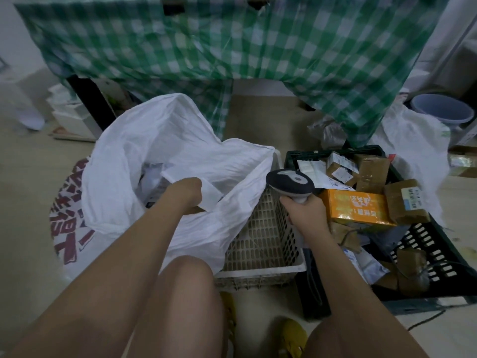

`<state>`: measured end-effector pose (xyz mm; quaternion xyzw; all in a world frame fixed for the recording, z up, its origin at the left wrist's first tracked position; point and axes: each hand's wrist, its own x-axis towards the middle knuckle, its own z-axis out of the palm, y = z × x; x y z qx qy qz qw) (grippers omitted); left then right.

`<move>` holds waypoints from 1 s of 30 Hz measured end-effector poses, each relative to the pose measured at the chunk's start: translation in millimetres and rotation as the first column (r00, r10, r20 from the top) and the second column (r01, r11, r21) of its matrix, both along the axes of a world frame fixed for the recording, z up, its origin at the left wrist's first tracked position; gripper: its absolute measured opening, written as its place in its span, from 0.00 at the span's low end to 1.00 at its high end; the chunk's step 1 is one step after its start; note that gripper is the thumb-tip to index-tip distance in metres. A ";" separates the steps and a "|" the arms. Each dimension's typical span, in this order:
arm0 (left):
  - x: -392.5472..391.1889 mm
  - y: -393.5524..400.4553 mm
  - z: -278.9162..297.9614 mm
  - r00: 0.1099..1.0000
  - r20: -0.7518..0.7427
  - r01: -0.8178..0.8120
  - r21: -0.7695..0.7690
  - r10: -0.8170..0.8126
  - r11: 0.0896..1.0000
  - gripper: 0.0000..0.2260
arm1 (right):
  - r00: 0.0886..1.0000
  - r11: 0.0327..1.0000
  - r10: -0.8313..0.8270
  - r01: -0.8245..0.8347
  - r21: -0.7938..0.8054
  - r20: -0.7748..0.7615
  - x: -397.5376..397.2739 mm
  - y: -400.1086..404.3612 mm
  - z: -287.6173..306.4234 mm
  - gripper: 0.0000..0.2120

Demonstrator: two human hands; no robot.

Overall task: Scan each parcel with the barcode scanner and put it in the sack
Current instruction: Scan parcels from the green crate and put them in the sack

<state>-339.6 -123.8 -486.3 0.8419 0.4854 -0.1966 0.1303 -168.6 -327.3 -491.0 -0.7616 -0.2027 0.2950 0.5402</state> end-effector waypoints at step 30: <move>240.0 -68.9 -70.9 0.748 0.664 0.216 -0.240 -0.003 0.946 0.17 | 0.894 0.900 -0.435 0.433 -0.040 -0.108 116.2 -46.7 -41.1 0.09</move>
